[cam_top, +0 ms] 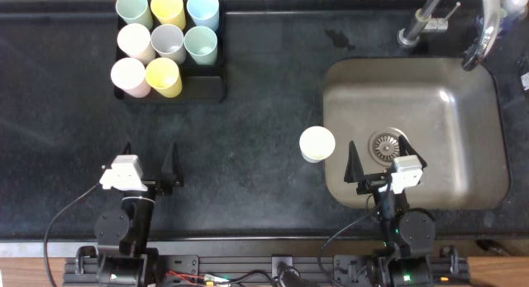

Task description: Store Cups

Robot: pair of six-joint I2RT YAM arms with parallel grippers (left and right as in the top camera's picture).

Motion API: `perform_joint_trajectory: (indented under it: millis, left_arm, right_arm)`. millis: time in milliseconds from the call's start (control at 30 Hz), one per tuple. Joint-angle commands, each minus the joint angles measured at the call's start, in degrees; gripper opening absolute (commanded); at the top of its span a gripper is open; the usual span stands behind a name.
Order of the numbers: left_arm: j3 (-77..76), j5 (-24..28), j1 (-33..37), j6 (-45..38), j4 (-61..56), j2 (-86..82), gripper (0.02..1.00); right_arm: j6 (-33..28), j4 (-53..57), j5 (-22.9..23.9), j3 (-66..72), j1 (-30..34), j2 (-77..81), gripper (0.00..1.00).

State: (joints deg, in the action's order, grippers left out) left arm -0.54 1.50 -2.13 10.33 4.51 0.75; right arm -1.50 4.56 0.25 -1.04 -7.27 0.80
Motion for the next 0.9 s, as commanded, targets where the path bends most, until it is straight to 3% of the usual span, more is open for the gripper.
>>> perform_joint_trajectory:
  millis: [33, 200, 767, 900]
  left_arm:
    - [0.1, 0.0, 0.2, 0.4, 0.3, -0.6, 1.000]
    - [0.1, 0.0, 0.2, 0.4, 0.3, -0.6, 1.000]
    - [0.1, -0.1, 0.2, 0.4, 0.3, -0.6, 1.000]
    - [0.1, 0.0, 0.2, 0.4, 0.3, -0.6, 1.000]
  right_arm:
    - [2.8, -0.1, 0.6, 0.8, -0.3, -0.4, 0.998]
    - [12.2, 2.9, 0.4, -4.1, -0.3, 4.0, 0.998]
    - [10.5, 55.7, -2.6, -61.3, -0.3, 42.8, 0.998]
    - [10.0, 67.0, -6.5, -69.9, -0.3, 52.5, 0.998]
